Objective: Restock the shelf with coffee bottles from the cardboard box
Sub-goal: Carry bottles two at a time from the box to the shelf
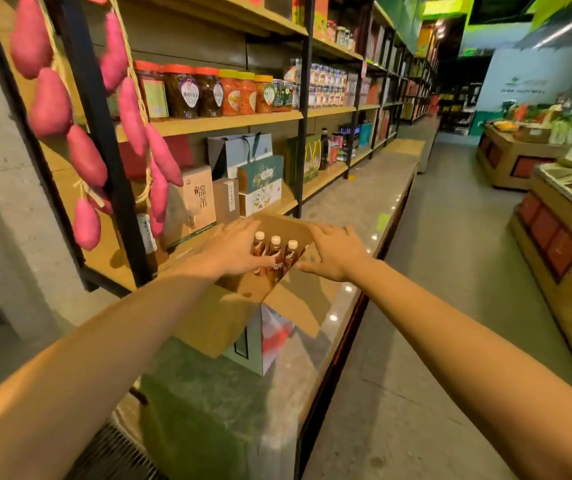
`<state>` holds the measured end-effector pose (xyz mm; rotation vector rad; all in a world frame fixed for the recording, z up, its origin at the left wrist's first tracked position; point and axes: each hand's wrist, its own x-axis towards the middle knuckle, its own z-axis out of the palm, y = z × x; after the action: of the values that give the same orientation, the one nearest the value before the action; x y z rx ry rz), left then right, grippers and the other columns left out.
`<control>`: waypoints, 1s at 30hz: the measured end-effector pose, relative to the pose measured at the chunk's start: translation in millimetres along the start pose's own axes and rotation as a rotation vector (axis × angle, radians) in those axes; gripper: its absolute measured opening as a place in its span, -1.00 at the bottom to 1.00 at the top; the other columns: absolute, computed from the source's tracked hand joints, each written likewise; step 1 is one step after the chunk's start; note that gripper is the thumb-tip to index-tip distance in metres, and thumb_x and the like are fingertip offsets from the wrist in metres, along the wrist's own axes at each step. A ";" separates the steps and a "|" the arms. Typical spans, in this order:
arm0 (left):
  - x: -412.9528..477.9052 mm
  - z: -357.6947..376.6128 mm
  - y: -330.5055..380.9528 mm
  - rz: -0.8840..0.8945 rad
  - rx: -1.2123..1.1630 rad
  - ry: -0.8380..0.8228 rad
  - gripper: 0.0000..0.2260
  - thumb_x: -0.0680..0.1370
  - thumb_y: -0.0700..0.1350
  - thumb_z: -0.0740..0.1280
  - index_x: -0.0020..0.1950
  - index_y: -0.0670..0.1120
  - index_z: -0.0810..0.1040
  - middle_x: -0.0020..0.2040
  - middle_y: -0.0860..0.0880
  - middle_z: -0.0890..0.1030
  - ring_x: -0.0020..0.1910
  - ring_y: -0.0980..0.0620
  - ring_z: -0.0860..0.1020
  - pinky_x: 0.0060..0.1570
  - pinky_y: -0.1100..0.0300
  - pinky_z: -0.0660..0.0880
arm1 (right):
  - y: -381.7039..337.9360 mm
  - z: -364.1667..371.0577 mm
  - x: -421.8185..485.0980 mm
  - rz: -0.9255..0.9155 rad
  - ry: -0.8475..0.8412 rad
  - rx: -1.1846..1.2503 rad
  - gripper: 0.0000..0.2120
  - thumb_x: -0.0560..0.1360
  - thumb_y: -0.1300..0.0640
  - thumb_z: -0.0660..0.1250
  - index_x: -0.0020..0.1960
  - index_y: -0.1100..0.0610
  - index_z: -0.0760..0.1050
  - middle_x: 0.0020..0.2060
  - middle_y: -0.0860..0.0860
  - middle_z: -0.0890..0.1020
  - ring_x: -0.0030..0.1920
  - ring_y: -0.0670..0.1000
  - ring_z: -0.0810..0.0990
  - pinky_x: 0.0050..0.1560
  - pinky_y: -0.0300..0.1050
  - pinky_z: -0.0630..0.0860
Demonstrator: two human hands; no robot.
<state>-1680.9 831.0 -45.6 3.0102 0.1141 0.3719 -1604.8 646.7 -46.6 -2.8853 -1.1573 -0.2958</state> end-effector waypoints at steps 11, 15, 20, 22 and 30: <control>182.8 64.9 -142.0 0.143 0.040 -0.175 -0.21 0.45 0.26 0.30 0.53 -0.07 0.06 0.53 -0.11 0.15 0.50 -0.09 0.13 0.46 -0.02 0.08 | -21.3 61.6 172.1 0.335 -0.081 0.194 -0.19 0.48 -0.23 0.25 0.53 0.15 0.00 0.51 0.10 0.16 0.47 0.14 0.19 0.46 0.07 0.10; 210.7 107.2 -160.2 0.100 0.005 -0.237 -0.19 0.49 0.19 0.30 0.55 -0.08 -0.07 0.57 -0.08 -0.03 0.54 -0.07 -0.01 0.50 0.02 0.00 | -23.1 97.4 204.8 0.401 -0.127 0.212 -0.18 0.49 -0.23 0.24 0.54 0.14 -0.04 0.53 0.10 0.10 0.47 0.15 0.20 0.43 0.05 0.20; 226.2 164.5 -165.9 -0.016 -0.329 -0.164 -0.21 0.50 -0.02 0.38 0.55 -0.12 -0.05 0.55 -0.10 0.06 0.52 -0.12 0.08 0.49 0.01 0.08 | -23.6 153.2 239.5 0.478 -0.047 0.358 -0.26 0.51 -0.07 0.30 0.52 0.16 0.02 0.51 0.11 0.17 0.46 0.12 0.24 0.37 0.03 0.34; 232.1 187.7 -162.2 -0.114 -0.408 -0.158 -0.22 0.48 -0.06 0.40 0.54 -0.10 -0.02 0.54 -0.12 0.10 0.51 -0.12 0.13 0.47 -0.02 0.13 | -26.2 176.4 252.4 0.531 -0.007 0.433 -0.30 0.51 -0.03 0.30 0.51 0.15 0.05 0.48 0.09 0.23 0.43 0.10 0.30 0.28 0.03 0.42; 259.8 258.5 -163.7 -0.426 -0.603 -0.012 -0.27 0.51 -0.13 0.37 0.54 -0.12 0.00 0.49 -0.14 0.26 0.46 -0.09 0.26 0.40 0.08 0.22 | -46.3 262.1 295.2 0.947 0.256 0.894 -0.40 0.55 0.12 0.26 0.51 0.07 0.10 0.44 0.02 0.34 0.44 0.03 0.31 0.38 -0.04 0.30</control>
<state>-1376.0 991.2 -251.6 2.3148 0.5265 0.2784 -1383.7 904.9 -252.7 -2.1392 0.1851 -0.0649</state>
